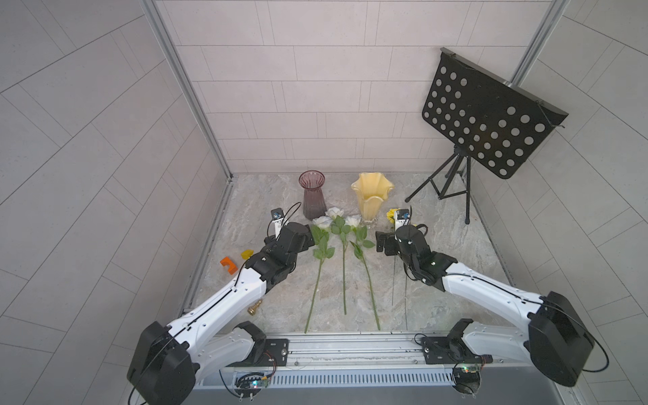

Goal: Arrange the flowers in different vases according to their colors
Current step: Pick up the flower at the center of the board.

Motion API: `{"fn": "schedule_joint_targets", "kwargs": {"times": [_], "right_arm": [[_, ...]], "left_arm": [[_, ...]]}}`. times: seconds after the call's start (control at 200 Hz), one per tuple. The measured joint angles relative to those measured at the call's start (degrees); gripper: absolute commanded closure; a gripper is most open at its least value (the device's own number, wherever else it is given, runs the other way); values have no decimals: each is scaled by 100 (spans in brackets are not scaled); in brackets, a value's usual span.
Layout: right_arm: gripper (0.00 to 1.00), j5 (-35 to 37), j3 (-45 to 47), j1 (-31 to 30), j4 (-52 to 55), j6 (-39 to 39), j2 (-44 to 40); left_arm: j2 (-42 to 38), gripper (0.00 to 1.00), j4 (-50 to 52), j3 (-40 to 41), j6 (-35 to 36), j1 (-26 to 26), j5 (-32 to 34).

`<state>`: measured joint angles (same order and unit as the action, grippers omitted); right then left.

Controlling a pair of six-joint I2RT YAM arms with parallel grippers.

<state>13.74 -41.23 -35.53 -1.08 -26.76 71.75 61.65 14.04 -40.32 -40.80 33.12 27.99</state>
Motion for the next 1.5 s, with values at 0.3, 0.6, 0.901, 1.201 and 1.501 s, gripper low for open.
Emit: {"fn": "schedule_joint_targets", "kwargs": {"times": [0.3, 0.6, 0.901, 1.201, 1.501], "right_arm": [[18, -629, -332, -20, 490, 103, 479], [32, -1705, -892, -125, 1222, -92, 1318], [49, -2037, -881, -555, 1692, -221, 1974], [59, -1864, -1016, -625, 1829, -273, 2376], [100, -1770, -1373, -645, 1921, -245, 2688]], "left_arm": [[-76, 0, -323, 407, -553, -22, -487], [-382, 0, -1484, 1281, -549, 46, -863], [-503, 0, -1725, 1281, -553, 50, -721], [-643, 0, -1711, 1298, -625, 55, -481], [-1023, 0, -1510, 1394, -1032, 55, 28]]}}
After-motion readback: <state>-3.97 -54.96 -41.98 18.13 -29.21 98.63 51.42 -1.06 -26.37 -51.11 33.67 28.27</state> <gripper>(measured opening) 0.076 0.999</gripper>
